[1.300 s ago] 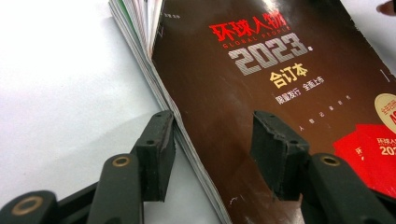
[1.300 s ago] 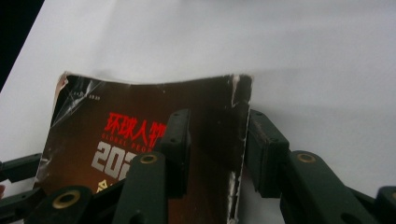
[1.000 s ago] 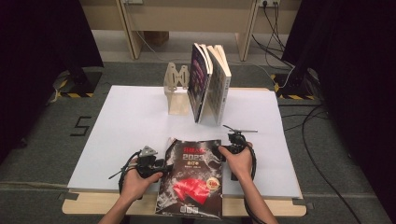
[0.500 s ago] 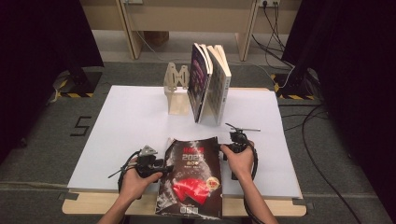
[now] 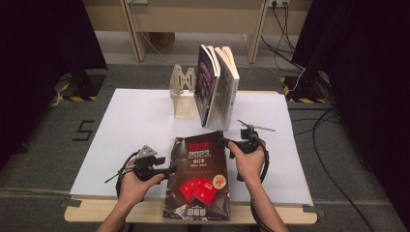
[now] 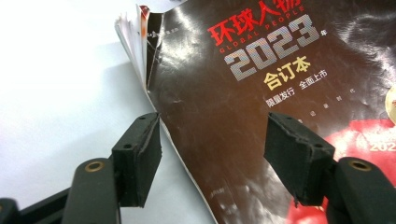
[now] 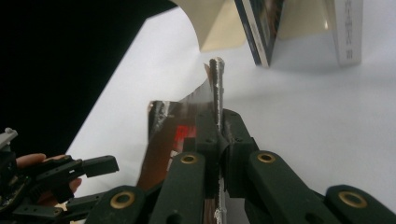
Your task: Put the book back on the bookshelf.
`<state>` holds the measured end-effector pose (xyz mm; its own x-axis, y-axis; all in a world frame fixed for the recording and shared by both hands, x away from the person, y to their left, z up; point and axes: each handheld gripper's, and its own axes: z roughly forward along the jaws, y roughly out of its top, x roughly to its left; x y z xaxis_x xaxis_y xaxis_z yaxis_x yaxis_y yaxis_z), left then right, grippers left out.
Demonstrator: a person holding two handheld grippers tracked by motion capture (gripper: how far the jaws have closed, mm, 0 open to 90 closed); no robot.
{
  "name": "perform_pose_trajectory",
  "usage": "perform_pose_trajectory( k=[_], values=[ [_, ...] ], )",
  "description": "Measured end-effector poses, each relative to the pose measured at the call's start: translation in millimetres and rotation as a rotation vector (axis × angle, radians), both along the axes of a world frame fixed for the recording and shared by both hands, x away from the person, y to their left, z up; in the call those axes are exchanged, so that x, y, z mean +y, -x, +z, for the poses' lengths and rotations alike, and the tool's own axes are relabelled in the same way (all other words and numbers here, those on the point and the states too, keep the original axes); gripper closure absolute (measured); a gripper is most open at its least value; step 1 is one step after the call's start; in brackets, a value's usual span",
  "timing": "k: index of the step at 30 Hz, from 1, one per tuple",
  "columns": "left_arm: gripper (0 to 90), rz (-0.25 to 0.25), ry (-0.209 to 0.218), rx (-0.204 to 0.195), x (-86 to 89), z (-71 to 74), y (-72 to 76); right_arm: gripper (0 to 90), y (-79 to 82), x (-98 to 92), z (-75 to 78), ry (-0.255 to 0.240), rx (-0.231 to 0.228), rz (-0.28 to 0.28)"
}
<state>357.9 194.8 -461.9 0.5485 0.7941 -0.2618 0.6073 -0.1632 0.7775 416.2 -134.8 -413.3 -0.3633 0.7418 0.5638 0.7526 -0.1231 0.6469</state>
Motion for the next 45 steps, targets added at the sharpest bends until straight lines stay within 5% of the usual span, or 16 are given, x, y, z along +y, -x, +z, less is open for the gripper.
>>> perform_pose_trajectory(
  k=[15, 30, 45],
  values=[
    [36.2, 0.005, 0.043, -0.079, -2.9, 22.2, -8.6, 87.6, -2.8, 20.2, 30.1, -0.038, -0.113, -0.033],
    [38.0, -0.005, 0.098, -0.091, -14.8, 35.5, -18.2, 87.6, -10.5, 34.0, 52.4, -0.039, -0.207, -0.076],
    [34.7, -0.030, 0.109, -0.117, -25.5, 49.9, -27.2, 87.6, -19.2, 43.6, 66.0, -0.036, -0.255, -0.099]
  ],
)
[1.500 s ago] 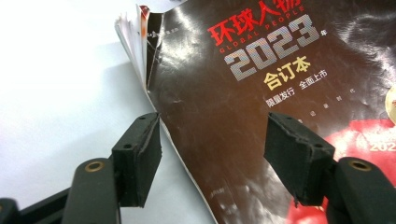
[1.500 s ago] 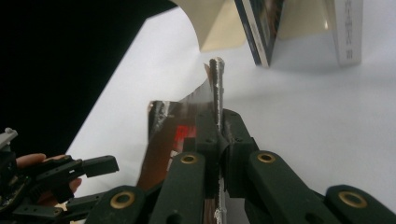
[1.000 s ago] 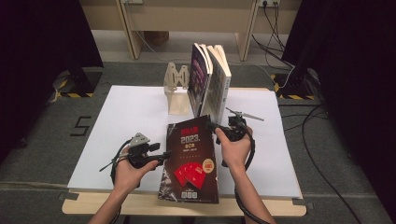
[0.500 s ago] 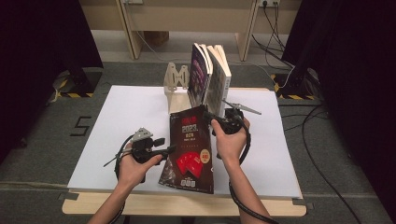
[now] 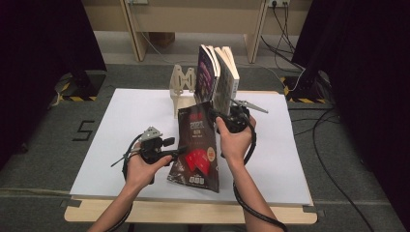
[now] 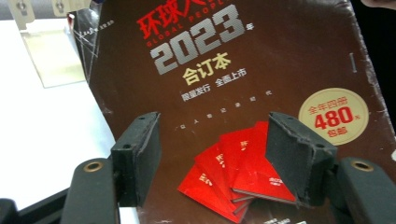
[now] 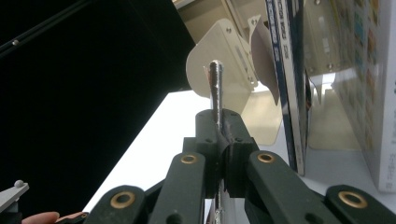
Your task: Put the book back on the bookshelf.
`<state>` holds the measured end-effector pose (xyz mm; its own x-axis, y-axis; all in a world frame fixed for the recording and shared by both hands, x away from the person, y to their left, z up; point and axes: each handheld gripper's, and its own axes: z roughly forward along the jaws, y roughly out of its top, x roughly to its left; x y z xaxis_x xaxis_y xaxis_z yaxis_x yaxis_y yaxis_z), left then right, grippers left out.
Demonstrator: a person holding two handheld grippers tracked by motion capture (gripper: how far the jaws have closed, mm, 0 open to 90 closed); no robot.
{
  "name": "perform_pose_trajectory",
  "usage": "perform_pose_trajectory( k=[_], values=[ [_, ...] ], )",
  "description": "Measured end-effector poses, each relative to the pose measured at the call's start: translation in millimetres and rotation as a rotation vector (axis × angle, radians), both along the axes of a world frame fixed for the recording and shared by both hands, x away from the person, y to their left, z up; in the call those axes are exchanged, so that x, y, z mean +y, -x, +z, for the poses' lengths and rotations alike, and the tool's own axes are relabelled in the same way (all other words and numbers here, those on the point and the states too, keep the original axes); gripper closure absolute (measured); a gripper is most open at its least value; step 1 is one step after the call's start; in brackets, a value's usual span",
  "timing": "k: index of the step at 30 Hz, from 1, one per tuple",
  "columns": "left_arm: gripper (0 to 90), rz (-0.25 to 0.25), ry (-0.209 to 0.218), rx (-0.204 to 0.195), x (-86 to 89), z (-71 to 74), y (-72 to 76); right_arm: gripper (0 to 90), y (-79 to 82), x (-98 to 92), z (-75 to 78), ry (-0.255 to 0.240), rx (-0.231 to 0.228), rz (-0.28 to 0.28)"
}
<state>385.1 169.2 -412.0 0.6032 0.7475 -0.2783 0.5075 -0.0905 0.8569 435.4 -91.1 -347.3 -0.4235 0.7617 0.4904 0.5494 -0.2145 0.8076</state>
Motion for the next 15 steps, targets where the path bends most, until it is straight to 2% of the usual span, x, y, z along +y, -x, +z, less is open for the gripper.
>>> perform_pose_trajectory(
  k=[2, 5, 8, 12, 15],
  values=[
    [33.8, -0.002, 0.001, 0.001, -0.6, 2.6, -2.1, 87.6, -1.1, 1.8, 2.4, -0.005, -0.001, -0.003],
    [33.0, -0.002, 0.030, 0.007, -2.8, 7.6, -5.9, 87.6, -4.3, 4.9, 5.7, 0.003, -0.019, -0.006],
    [32.8, 0.001, 0.043, 0.005, -4.3, 10.4, -7.4, 87.6, -7.7, 6.5, 7.0, 0.002, -0.015, -0.005],
    [31.9, 0.005, 0.039, -0.005, -7.1, 13.9, -11.6, 87.6, -12.2, 9.6, 9.1, 0.004, -0.024, -0.012],
    [31.4, 0.006, 0.053, 0.004, -9.2, 15.4, -14.3, 87.6, -14.3, 11.5, 11.4, -0.009, -0.032, -0.012]
  ],
)
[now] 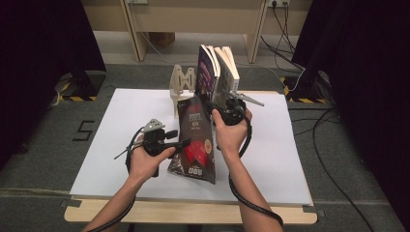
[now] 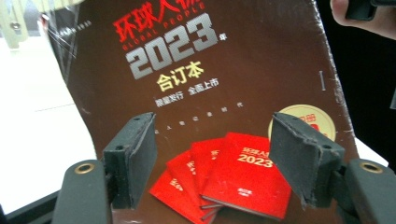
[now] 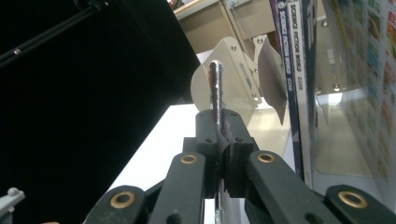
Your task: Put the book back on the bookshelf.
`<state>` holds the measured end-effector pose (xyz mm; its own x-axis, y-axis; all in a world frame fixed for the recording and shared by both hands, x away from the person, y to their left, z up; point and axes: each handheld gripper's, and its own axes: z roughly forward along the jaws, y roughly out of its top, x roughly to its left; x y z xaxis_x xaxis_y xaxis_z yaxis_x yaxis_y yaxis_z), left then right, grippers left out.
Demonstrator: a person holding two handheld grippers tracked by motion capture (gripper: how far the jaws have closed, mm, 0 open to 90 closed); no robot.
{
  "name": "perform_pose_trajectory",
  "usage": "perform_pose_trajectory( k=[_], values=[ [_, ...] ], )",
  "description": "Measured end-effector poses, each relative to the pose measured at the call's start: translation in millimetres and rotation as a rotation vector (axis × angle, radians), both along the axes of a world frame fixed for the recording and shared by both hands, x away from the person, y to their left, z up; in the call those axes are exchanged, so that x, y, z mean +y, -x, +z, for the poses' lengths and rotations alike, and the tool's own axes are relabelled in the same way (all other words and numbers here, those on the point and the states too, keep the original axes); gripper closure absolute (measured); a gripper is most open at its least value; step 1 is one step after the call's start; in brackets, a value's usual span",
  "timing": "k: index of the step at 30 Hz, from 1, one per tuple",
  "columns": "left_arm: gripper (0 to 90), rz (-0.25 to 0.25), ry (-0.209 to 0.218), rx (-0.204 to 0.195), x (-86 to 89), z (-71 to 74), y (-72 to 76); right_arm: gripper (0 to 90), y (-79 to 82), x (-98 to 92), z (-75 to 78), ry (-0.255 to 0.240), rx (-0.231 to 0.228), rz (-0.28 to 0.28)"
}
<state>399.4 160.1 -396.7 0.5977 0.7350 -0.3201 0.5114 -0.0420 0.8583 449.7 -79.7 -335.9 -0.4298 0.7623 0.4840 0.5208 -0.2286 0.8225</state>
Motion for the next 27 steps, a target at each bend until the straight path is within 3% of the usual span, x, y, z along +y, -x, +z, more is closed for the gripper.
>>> perform_pose_trajectory(
  k=[7, 16, 27],
  values=[
    [31.2, 0.014, 0.001, 0.000, -4.3, 2.0, -3.5, 87.6, -5.6, 3.5, 3.3, -0.012, -0.018, -0.013],
    [30.4, 0.006, -0.013, -0.029, -11.7, 10.4, -7.8, 87.6, -11.8, 7.3, 9.0, -0.017, -0.042, -0.038],
    [30.9, -0.009, 0.004, -0.056, -20.7, 26.4, -16.3, 87.6, -15.5, 17.1, 16.6, -0.014, -0.071, -0.052]
  ],
)
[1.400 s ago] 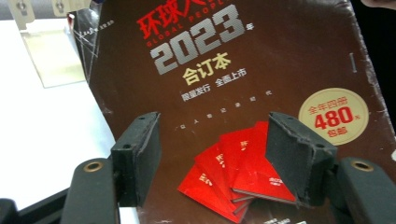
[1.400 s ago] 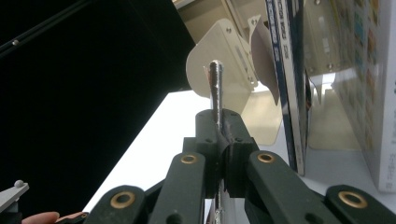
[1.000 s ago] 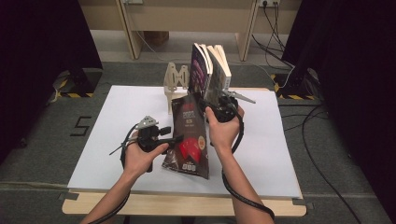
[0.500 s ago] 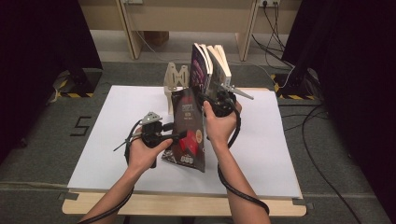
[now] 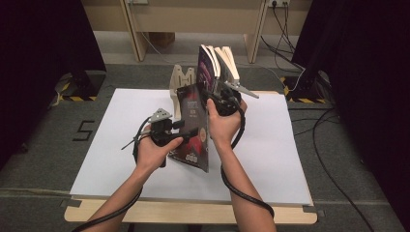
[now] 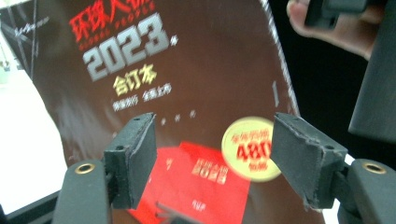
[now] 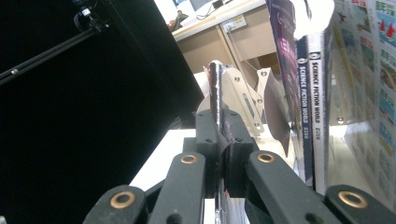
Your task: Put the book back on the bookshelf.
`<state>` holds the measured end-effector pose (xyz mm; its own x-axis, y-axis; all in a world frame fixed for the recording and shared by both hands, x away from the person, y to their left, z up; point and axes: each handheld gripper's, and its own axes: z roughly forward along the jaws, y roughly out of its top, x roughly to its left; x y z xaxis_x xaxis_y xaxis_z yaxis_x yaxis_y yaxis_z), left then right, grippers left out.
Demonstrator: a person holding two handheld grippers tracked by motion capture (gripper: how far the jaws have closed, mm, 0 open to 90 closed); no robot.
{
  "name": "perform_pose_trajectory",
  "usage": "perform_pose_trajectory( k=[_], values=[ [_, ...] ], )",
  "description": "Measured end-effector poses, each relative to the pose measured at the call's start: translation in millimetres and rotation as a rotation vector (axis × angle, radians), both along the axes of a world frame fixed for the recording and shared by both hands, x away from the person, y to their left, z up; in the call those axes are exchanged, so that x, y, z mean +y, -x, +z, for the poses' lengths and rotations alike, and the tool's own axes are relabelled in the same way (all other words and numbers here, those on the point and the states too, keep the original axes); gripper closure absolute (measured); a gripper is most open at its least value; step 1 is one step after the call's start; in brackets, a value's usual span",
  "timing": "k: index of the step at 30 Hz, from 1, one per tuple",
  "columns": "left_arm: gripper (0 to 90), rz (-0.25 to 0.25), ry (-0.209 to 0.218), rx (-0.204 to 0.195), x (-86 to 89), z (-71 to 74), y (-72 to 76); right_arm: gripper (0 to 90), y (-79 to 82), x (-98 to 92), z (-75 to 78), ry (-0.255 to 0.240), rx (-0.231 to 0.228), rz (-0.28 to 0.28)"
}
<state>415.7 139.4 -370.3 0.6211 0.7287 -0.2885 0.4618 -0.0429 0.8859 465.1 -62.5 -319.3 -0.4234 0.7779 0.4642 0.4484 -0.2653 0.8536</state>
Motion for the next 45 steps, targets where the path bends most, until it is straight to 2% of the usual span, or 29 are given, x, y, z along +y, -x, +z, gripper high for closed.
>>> perform_pose_trajectory(
  k=[5, 17, 21, 24, 28, 45],
  values=[
    [30.8, -0.008, 0.016, -0.014, -7.0, 12.8, -5.2, 87.6, -1.2, 6.0, -0.8, 0.010, -0.001, -0.001],
    [30.5, -0.029, 0.002, -0.011, -16.0, 15.1, -7.7, 87.5, -2.6, 7.4, -4.5, 0.023, 0.004, -0.004],
    [30.5, -0.029, -0.010, -0.006, -19.3, 13.7, -9.0, 87.5, -2.1, 8.1, -4.5, 0.027, 0.001, -0.004],
    [30.4, -0.031, -0.038, -0.005, -22.5, 12.7, -8.6, 87.6, -1.8, 9.3, -4.2, 0.032, 0.003, -0.003],
    [30.4, -0.030, -0.041, -0.006, -25.3, 12.7, -8.0, 87.5, -1.3, 10.6, -3.8, 0.045, -0.005, -0.003],
    [31.4, 0.017, -0.117, -0.049, -37.3, 14.4, -18.2, 87.5, -0.7, 15.5, -3.3, 0.069, -0.007, -0.009]
  ],
)
